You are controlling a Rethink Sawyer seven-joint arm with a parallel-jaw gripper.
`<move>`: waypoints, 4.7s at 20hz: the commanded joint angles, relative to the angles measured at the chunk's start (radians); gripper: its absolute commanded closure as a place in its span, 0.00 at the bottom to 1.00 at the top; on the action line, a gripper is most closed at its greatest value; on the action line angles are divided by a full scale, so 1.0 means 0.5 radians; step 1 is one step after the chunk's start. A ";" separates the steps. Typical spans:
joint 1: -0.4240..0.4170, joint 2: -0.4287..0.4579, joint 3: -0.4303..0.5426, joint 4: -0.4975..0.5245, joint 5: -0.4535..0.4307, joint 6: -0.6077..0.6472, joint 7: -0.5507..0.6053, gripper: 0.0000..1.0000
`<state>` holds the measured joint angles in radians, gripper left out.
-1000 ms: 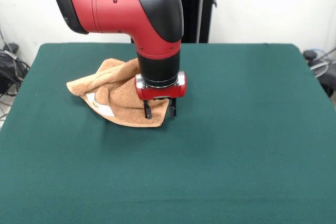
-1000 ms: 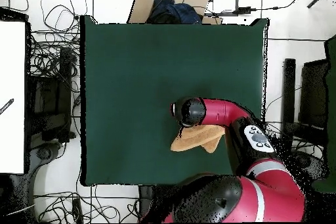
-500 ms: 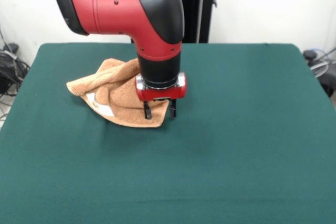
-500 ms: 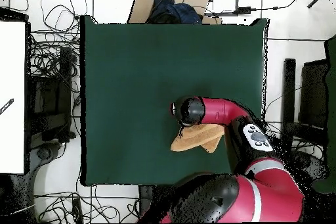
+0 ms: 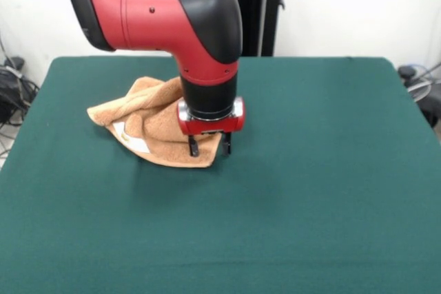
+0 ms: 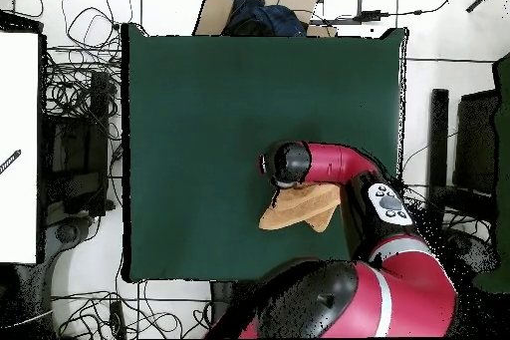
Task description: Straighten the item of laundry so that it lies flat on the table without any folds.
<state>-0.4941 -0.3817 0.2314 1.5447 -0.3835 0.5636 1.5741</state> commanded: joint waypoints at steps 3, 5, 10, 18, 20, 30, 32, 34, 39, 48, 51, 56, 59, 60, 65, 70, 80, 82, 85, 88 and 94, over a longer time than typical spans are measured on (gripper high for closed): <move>-0.049 0.547 -0.017 -0.285 -0.160 -0.291 0.097 1.00; -0.051 0.546 -0.017 -0.283 -0.159 -0.293 0.102 1.00; -0.051 0.542 -0.022 -0.269 -0.159 -0.321 0.122 1.00; -0.036 0.533 -0.039 -0.263 -0.163 -0.351 0.164 1.00; -0.044 0.526 -0.030 -0.244 -0.172 -0.407 0.170 1.00; -0.108 0.210 0.061 0.053 -0.068 -0.344 0.183 1.00; -0.120 0.219 0.076 0.065 -0.059 -0.372 0.185 1.00; -0.129 0.191 0.092 0.108 -0.045 -0.385 0.194 1.00; -0.134 -0.073 0.149 0.345 0.027 -0.332 0.233 1.00; -0.087 -0.426 0.192 0.589 0.196 -0.198 0.299 1.00; -0.080 -0.467 0.198 0.641 0.252 -0.208 0.317 1.00; -0.027 -0.398 0.178 0.646 0.293 -0.333 0.364 1.00; 0.062 -0.409 0.179 0.627 0.356 -0.337 0.416 1.00; 0.087 -0.423 0.184 0.619 0.389 -0.318 0.433 1.00; 0.209 -0.509 0.146 0.599 0.528 -0.165 0.473 1.00; 0.369 -0.641 0.030 0.578 0.618 -0.058 0.511 1.00; 0.373 -0.603 0.047 0.684 0.793 -0.238 0.477 1.00; 0.475 -0.687 -0.052 0.625 0.821 -0.050 0.521 1.00; 0.489 -0.727 -0.052 0.749 0.912 -0.129 0.592 1.00; 0.462 -0.678 -0.013 0.801 0.955 -0.253 0.581 1.00; 0.438 -0.598 -0.008 0.766 0.943 -0.365 0.481 1.00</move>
<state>-0.2779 -0.7061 0.2262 1.8698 0.0475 0.4617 1.5832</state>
